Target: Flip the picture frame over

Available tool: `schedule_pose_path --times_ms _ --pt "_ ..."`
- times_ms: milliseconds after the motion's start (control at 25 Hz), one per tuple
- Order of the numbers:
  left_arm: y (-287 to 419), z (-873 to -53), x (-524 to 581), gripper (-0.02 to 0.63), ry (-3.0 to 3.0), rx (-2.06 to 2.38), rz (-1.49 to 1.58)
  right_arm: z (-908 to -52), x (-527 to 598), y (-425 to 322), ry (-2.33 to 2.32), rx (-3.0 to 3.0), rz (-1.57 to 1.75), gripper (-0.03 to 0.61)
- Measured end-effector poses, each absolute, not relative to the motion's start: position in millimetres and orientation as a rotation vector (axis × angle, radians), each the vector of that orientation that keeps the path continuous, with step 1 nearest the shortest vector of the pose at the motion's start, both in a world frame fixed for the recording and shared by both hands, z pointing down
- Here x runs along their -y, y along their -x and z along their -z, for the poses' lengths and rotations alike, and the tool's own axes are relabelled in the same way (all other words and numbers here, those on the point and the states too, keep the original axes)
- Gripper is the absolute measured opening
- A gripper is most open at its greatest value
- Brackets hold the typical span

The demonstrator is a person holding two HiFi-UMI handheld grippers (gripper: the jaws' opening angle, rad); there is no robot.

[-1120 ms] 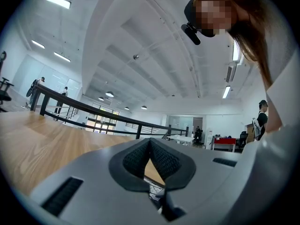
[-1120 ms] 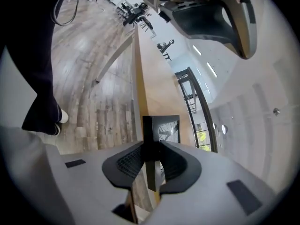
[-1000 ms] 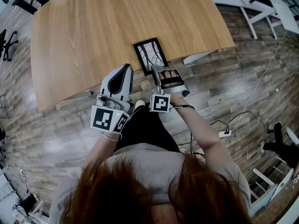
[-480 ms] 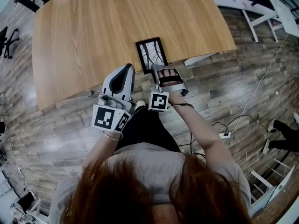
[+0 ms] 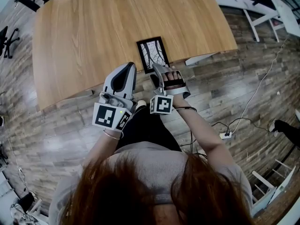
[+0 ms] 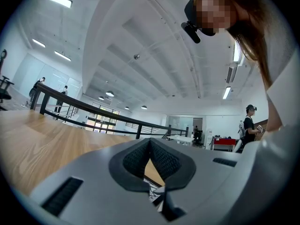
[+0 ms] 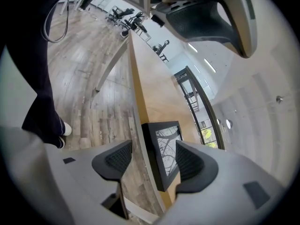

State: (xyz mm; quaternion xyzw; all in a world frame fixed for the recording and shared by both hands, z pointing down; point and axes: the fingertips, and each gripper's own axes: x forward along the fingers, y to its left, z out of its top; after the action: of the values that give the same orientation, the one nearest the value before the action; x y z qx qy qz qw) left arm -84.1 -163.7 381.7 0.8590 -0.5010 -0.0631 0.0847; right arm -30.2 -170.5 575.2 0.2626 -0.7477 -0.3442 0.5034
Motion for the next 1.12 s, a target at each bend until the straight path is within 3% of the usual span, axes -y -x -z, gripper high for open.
schedule_pose_path --times_ms 280,560,800,880,960,1120 --pt "92.1 -371.9 171.1 0.006 -2.575 1.525 0.204 -510.1 165.7 3.4 -0.866 1.995 0.571 0.276" --pt "87.2 -339.8 182.2 0.006 -2.629 1.553 0.277 -354.4 181.6 -33.5 -1.447 2.413 0.524 0.273" --pt "64.6 -327.2 179.2 0.006 -2.674 1.506 0.309 -317.9 179.5 -65.9 -1.739 2.740 0.021 0.268" --pt "58.4 -324.6 177.9 0.006 -2.682 1.490 0.320 -309.4 176.2 -67.3 -1.755 2.764 0.018 0.192" --pt "52.5 -322.0 176.0 0.006 -2.688 1.477 0.328 -304.3 173.1 -65.6 -1.751 2.797 -0.022 0.025" --pt "42.5 -317.3 172.8 0.006 -2.703 1.457 0.338 -304.5 173.1 -61.9 -1.726 2.849 -0.157 0.015"
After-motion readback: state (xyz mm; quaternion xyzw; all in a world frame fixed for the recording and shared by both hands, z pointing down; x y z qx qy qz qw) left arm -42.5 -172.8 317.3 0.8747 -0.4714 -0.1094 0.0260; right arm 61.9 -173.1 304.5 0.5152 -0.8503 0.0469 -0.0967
